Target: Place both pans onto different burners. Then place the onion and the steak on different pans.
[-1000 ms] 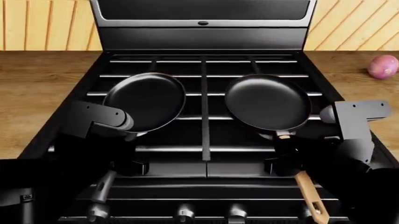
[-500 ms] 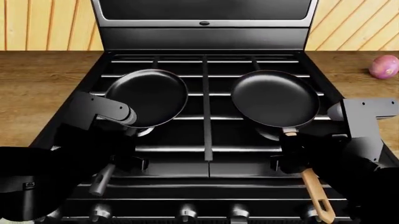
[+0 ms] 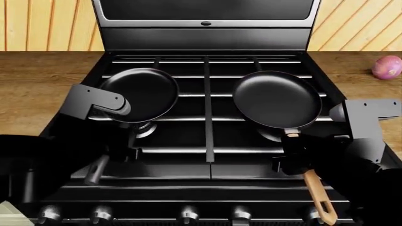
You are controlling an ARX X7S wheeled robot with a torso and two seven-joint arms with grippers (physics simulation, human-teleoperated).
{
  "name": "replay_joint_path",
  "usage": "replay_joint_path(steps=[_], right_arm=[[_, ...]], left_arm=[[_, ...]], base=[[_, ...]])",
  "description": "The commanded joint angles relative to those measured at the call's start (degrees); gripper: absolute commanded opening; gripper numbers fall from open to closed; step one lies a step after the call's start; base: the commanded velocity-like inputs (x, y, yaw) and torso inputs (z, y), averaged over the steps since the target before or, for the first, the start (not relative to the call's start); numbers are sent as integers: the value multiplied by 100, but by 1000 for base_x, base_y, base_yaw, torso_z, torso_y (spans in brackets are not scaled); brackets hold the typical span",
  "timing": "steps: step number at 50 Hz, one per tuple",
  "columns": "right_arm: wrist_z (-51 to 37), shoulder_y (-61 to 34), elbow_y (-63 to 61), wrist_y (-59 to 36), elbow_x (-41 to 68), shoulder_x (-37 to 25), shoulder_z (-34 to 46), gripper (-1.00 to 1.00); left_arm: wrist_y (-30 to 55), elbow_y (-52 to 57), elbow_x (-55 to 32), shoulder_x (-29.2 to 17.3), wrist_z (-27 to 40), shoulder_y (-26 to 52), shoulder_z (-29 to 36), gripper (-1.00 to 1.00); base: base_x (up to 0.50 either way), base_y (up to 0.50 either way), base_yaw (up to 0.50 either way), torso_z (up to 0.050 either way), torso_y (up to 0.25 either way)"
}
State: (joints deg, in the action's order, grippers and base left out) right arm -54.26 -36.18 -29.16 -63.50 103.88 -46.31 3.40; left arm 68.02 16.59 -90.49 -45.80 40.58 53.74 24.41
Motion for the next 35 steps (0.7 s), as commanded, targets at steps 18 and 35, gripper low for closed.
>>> replay_joint_path(steps=[18, 35], right_arm=[[82, -203, 29, 103, -232, 19, -27, -100], [128, -142, 20, 162, -277, -9, -11, -100]], left_arm=[[-334, -150, 659, -160, -135, -175, -149, -100], [-463, -183, 822, -151, -246, -408, -52, -100]], base=[[0, 0, 0, 2, 5], [0, 0, 0, 2, 4]])
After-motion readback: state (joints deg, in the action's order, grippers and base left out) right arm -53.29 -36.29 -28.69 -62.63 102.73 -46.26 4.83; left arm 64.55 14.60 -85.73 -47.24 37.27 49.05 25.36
